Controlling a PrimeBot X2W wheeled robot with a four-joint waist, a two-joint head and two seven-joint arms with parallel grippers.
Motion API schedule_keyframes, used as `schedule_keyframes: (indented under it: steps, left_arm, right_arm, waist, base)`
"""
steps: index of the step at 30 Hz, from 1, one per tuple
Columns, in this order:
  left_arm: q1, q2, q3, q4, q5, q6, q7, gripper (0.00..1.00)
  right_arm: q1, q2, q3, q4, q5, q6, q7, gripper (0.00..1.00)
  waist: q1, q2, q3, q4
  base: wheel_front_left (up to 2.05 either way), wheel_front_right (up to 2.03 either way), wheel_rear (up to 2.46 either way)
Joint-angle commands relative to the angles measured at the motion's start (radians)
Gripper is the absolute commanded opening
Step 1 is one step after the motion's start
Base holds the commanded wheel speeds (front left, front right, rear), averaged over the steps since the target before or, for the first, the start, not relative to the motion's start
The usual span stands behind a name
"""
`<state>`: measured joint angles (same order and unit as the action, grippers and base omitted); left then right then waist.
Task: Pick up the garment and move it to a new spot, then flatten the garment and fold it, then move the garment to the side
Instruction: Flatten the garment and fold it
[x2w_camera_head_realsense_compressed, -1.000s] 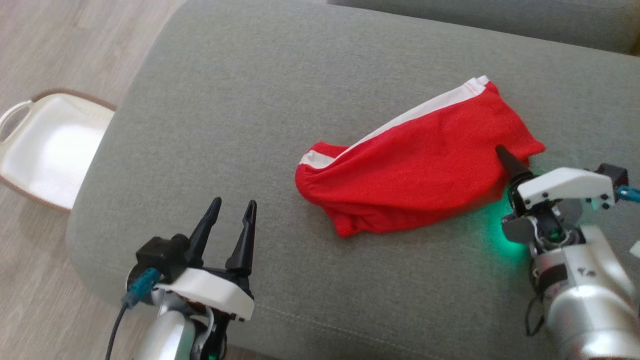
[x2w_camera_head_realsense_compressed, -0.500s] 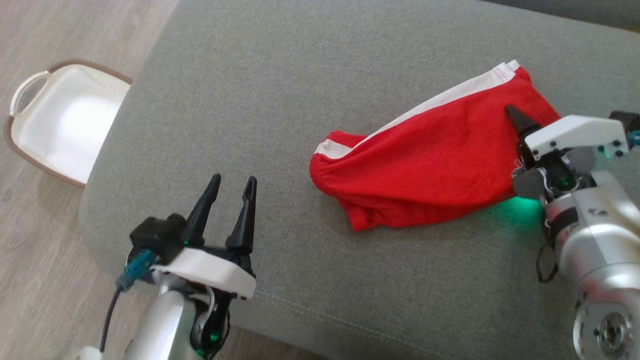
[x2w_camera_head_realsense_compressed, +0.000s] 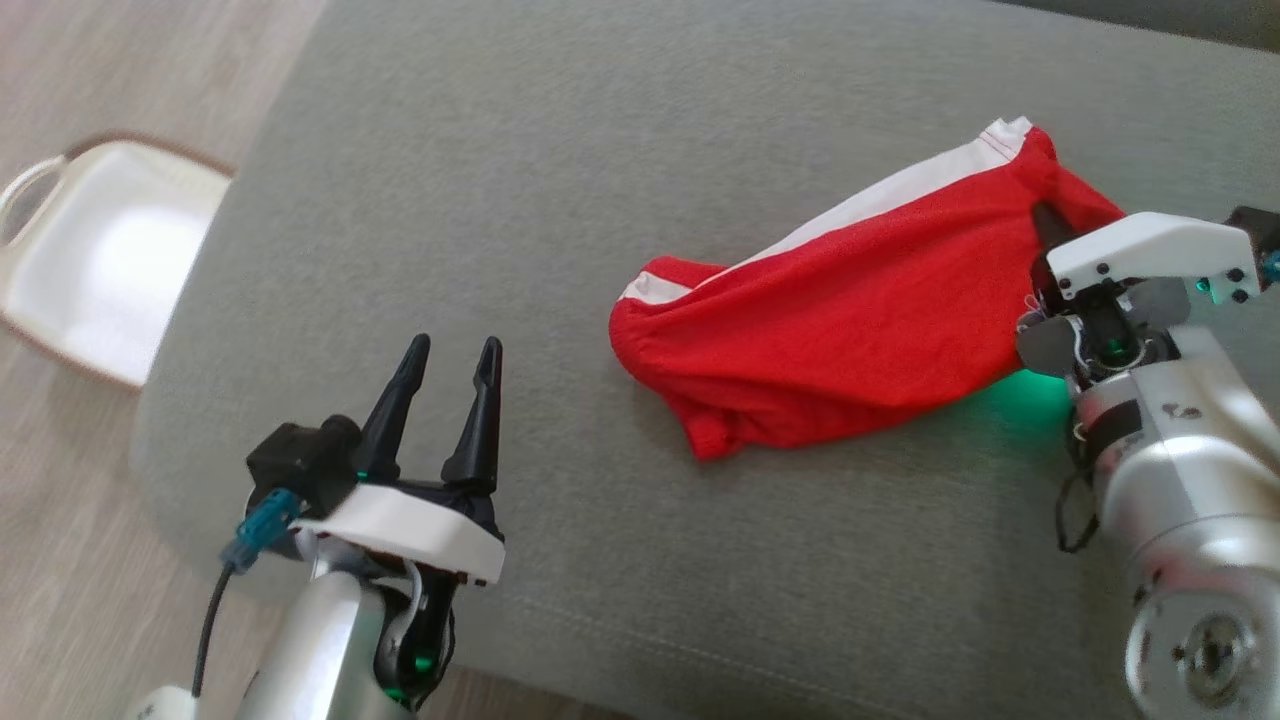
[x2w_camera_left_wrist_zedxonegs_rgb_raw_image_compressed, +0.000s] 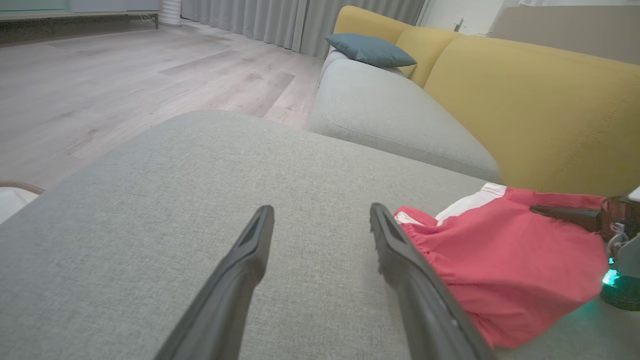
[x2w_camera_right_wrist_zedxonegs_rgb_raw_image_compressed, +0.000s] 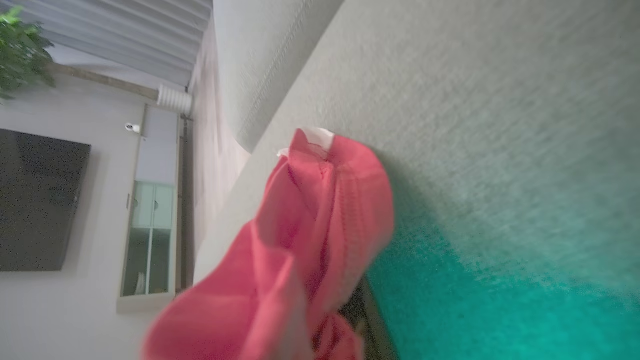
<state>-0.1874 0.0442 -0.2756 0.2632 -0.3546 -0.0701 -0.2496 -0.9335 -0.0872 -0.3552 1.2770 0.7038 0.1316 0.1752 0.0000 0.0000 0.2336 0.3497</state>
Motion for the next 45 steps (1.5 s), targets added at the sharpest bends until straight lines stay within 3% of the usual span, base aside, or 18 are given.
schedule_keyframes:
  steps: [1,11,19,28,39,45]
  left_arm:
    - [-0.013,0.006,0.043,-0.024,0.006,-0.001,-0.012,1.0]
    - [0.046,0.006,0.025,-0.004,0.026,-0.011,-0.012,1.0]
    - [0.104,0.006,0.017,-0.002,0.023,-0.003,-0.012,1.0]
    - [0.133,0.006,0.013,-0.004,0.026,-0.003,-0.012,1.0]
    - [0.125,0.006,-0.009,0.006,0.025,-0.005,-0.012,1.0]
    - [0.133,0.006,-0.013,0.013,0.023,-0.004,-0.012,1.0]
  right_arm:
    - [0.009,0.025,0.022,-0.068,0.024,-0.001,-0.027,0.0]
    - [0.286,0.037,0.136,-0.397,0.26,-0.001,-0.114,0.0]
    - [0.495,0.037,0.156,-0.553,0.3,-0.001,-0.22,0.0]
    - [0.615,0.037,0.162,-0.628,0.329,-0.001,-0.268,0.0]
    - [0.594,0.037,0.227,-0.671,0.346,-0.001,-0.297,0.0]
    - [0.589,0.037,0.329,-0.739,0.324,-0.001,-0.298,0.0]
  waist:
    - [0.0,0.0,-0.03,-0.043]
    - [0.0,0.0,-0.113,-0.188]
    - [0.0,0.0,-0.165,-0.256]
    - [0.0,0.0,-0.176,-0.273]
    - [0.0,0.0,-0.178,-0.235]
    - [0.0,0.0,-0.196,-0.216]
  base:
    - [0.0,0.0,0.0]
    - [0.0,0.0,0.0]
    - [0.0,0.0,0.0]
    - [0.0,0.0,0.0]
    - [0.0,0.0,0.0]
    - [0.0,0.0,0.0]
